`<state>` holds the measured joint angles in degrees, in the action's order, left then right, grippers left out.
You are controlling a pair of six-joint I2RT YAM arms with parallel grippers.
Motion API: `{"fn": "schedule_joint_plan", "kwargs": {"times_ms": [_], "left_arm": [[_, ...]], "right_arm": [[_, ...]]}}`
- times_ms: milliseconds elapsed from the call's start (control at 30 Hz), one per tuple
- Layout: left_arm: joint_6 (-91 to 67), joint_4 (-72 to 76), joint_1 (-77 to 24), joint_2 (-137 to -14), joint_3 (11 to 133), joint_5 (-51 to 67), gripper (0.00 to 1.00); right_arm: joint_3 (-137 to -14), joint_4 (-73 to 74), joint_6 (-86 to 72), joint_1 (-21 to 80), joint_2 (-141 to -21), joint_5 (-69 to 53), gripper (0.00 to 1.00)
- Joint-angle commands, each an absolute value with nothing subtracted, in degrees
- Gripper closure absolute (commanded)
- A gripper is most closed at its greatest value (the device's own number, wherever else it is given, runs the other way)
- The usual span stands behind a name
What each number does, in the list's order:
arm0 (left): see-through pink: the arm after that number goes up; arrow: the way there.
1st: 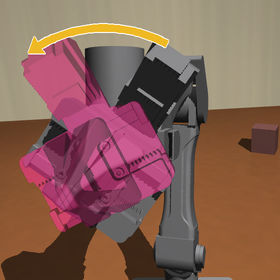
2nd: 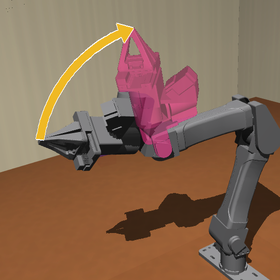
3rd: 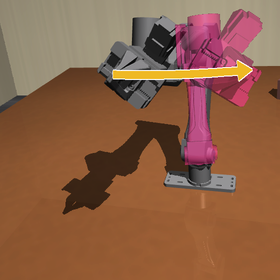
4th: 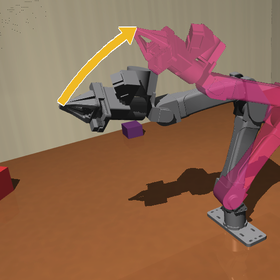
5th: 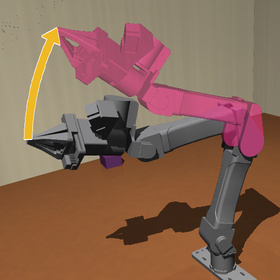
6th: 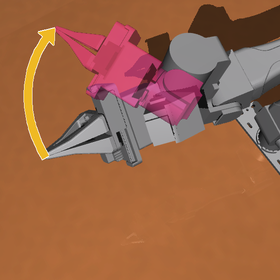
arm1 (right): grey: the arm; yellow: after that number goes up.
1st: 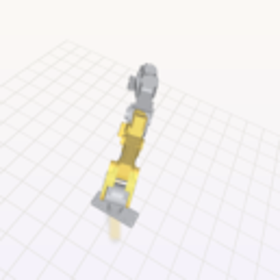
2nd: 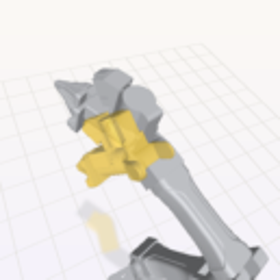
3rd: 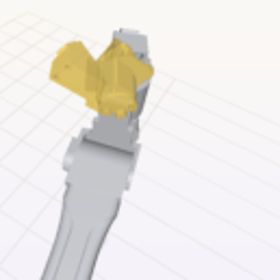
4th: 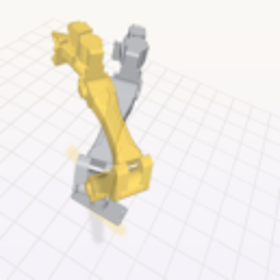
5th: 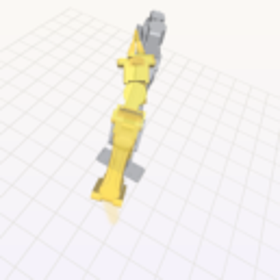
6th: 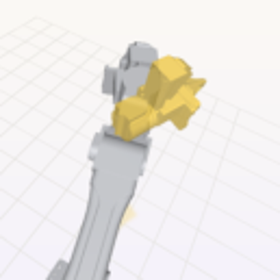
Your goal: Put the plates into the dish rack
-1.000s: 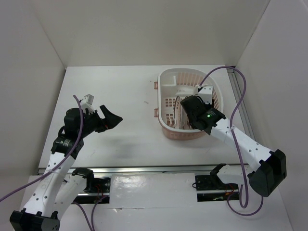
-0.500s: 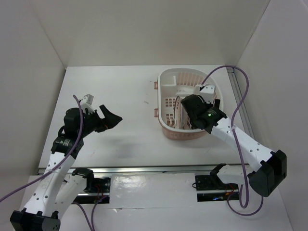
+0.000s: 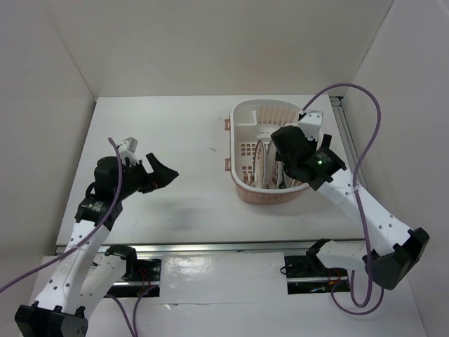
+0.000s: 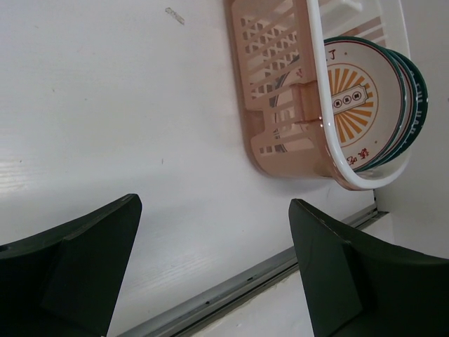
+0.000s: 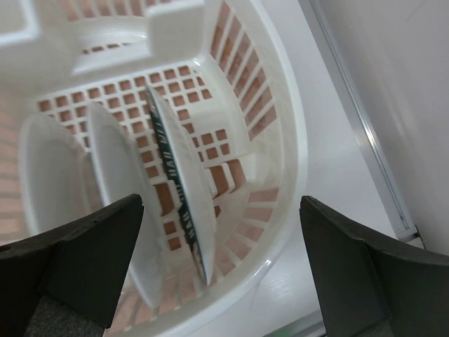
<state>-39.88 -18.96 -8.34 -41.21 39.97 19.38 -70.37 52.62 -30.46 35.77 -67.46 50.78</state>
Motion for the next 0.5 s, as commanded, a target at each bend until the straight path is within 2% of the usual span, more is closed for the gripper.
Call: {"fn": "schedule_joint_plan", "kwargs": {"times_ms": [0, 267, 467], "left_arm": [[-37.2, -19.8, -8.0, -42.8, 43.7, 18.6, 0.0], [-30.4, -34.3, -8.0, -44.0, 56.1, 8.4, 0.0], [-26.6, -43.4, -8.0, -40.5, 64.9, 1.8, 0.0]], "right_arm": [[-77.3, 53.9, -27.1, 37.4, -63.9, 47.7, 0.0], [-82.8, 62.4, -28.9, 46.7, -57.4, 45.4, 0.0], [-82.8, 69.0, -30.4, 46.7, -51.3, 40.5, 0.0]]}}
